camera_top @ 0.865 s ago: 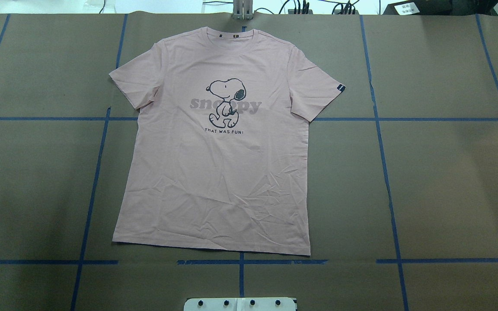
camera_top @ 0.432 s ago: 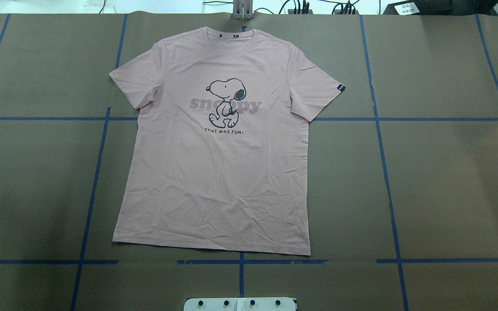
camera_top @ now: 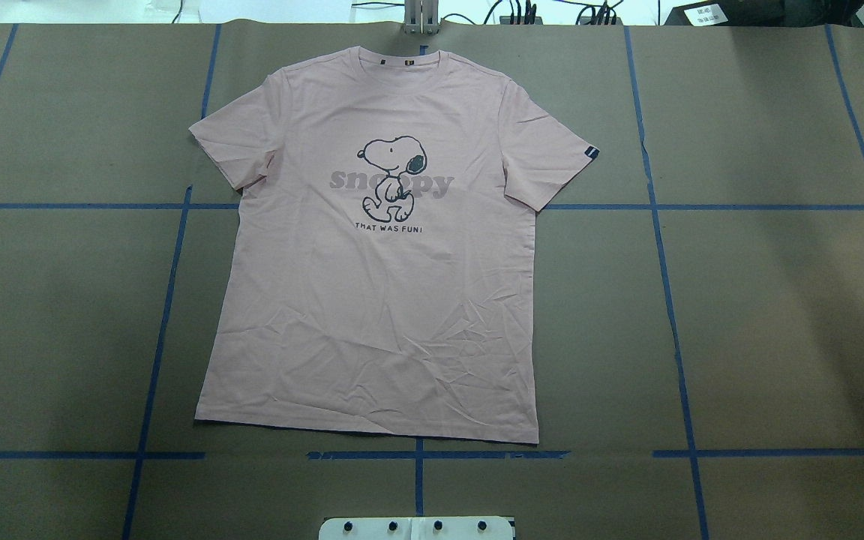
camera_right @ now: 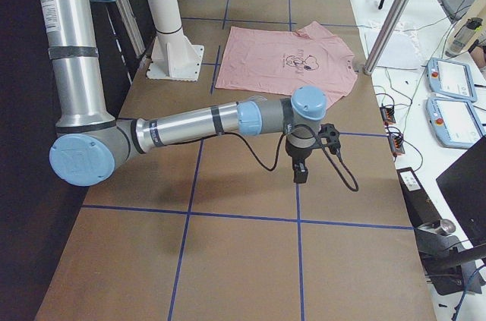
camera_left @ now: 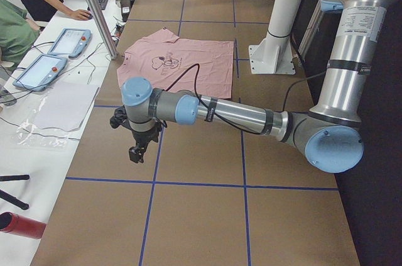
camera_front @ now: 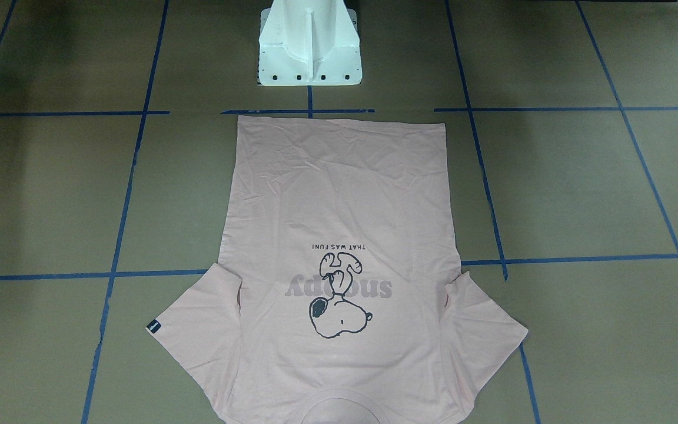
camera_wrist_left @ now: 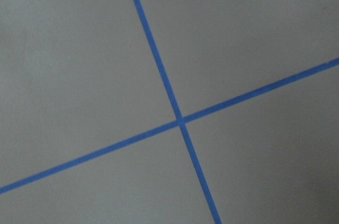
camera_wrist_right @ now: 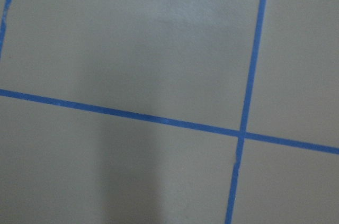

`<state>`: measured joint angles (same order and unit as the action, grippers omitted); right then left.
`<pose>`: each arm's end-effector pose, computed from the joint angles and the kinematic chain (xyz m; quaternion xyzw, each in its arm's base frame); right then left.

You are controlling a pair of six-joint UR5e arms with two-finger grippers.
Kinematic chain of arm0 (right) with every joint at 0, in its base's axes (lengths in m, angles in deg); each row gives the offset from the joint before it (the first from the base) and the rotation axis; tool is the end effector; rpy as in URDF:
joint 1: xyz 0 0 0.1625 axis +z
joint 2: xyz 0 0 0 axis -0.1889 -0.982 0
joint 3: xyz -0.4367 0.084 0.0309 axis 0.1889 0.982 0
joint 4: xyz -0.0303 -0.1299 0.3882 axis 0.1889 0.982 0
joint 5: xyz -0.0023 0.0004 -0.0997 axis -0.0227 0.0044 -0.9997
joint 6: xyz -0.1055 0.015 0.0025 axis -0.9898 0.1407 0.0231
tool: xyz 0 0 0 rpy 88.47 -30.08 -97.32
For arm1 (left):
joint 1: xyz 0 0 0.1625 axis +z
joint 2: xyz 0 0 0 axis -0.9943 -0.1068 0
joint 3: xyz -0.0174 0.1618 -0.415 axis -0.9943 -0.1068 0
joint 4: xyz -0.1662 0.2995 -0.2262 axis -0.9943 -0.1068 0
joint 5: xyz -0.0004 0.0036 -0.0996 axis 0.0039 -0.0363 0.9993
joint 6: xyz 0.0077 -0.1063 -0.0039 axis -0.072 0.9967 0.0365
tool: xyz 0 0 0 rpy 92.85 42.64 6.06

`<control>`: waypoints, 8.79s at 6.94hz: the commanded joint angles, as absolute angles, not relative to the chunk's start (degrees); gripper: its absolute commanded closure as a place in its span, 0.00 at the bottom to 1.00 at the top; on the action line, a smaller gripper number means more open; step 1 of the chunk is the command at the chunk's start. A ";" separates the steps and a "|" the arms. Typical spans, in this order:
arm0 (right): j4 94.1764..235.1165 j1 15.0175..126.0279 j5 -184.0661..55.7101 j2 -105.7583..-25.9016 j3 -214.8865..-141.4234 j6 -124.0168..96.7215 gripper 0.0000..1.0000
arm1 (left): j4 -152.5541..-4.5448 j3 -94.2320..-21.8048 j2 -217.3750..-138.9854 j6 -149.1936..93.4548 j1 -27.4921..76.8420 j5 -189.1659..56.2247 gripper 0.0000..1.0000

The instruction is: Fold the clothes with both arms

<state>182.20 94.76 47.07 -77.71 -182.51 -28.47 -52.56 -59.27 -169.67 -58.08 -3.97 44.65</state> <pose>-0.0003 -0.5543 0.5548 0.0652 -0.3803 -0.0727 0.9197 -0.0392 -0.5807 0.5634 0.1514 0.3459 0.1843 0.9074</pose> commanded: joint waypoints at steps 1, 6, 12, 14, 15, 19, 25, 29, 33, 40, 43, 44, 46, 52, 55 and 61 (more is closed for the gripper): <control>169.37 87.75 46.31 -73.20 -177.65 -20.09 0.00 | -65.83 -59.51 -170.45 -51.10 -1.31 46.38 0.00; 149.60 69.81 35.88 -52.13 -153.73 15.41 0.01 | -77.21 -54.59 -173.70 -32.16 3.01 46.38 0.00; 149.69 62.57 29.35 -46.47 -146.51 19.42 0.09 | -77.49 -54.85 -173.79 -31.70 3.01 46.47 0.00; 149.69 62.40 29.34 -45.34 -144.67 19.33 0.12 | -77.49 -54.94 -173.79 -31.70 3.01 46.47 0.00; 149.69 61.96 29.17 -45.24 -144.49 19.33 0.16 | -77.49 -55.03 -173.79 -31.70 3.01 46.47 0.00; 149.60 61.25 28.38 -44.98 -143.96 18.81 0.69 | -77.49 -55.03 -173.79 -31.70 2.92 46.47 0.00; 149.77 61.43 28.38 -42.26 -143.96 18.72 1.00 | -77.41 -54.94 -174.41 -31.70 2.92 46.47 0.00; 149.60 58.19 27.59 -36.73 -146.86 19.42 1.00 | -77.41 -54.59 -174.32 -31.79 2.92 46.47 0.00; 149.51 55.01 21.18 -27.68 -138.44 19.51 1.00 | -77.49 -54.59 -174.32 -31.79 2.92 46.47 0.00; 146.52 54.84 21.77 -25.47 -136.31 31.05 0.00 | -77.58 -53.62 -177.72 -22.90 6.06 46.03 0.00; 167.39 58.94 29.56 -31.75 -150.75 34.20 0.00 | -84.49 -51.61 -181.52 4.59 19.32 31.94 0.00; 169.01 62.10 33.70 -37.62 -156.56 31.40 0.00 | -84.87 -49.69 -183.79 10.43 23.01 26.14 0.00; 174.27 65.55 36.81 -44.60 -163.88 20.00 0.00 | -89.76 -39.97 -189.06 13.73 29.00 16.80 0.00; 172.98 65.47 36.37 -45.15 -164.17 20.12 0.00 | -98.76 -25.59 -193.83 14.00 33.33 11.58 0.16; 172.98 65.21 36.29 -44.89 -164.17 20.30 0.00 | -98.85 -25.50 -194.36 12.34 33.33 11.84 1.00; 172.89 65.21 36.29 -45.15 -163.82 20.30 0.00 | -83.49 -31.92 -206.18 23.37 33.24 19.13 1.00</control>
<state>172.96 65.21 36.29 -45.10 -163.87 20.30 -87.25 -31.27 -201.44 18.28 33.02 18.45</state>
